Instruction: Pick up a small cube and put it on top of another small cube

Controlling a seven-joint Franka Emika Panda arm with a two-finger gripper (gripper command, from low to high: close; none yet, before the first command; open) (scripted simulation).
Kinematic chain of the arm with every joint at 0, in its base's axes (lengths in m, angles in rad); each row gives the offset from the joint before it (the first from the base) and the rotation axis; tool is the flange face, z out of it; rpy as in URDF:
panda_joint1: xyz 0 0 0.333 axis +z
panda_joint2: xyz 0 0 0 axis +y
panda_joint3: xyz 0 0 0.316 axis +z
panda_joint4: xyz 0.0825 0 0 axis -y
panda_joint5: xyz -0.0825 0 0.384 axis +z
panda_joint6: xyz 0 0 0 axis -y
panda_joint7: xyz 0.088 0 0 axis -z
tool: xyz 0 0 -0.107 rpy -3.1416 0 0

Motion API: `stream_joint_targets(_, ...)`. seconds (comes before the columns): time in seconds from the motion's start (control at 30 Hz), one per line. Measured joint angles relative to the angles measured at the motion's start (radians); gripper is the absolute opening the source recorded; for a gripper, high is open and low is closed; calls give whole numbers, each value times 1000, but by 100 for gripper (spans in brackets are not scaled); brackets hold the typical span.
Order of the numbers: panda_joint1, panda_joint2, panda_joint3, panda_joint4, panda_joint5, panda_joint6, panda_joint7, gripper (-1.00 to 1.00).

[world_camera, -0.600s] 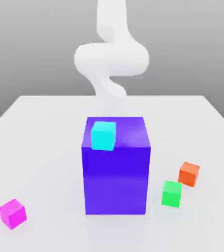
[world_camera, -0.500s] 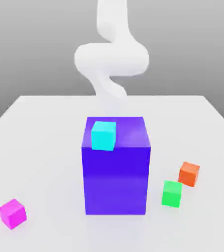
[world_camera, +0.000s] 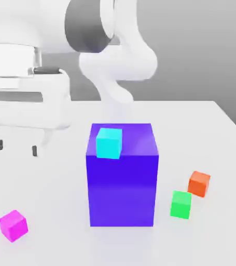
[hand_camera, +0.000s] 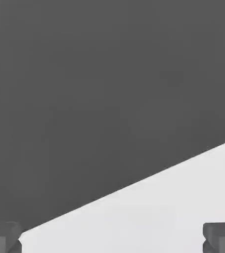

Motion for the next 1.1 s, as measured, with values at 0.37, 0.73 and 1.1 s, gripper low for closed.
stream_joint_targets(0.37, -145, 400, 4, -31, 113, 190, -53, 0)
stream_joint_targets(0.73, -182, 467, 47, -17, 144, 241, -76, -100)
stream_joint_targets(1.1, -68, 331, 47, 58, -27, -2, -107, -100)
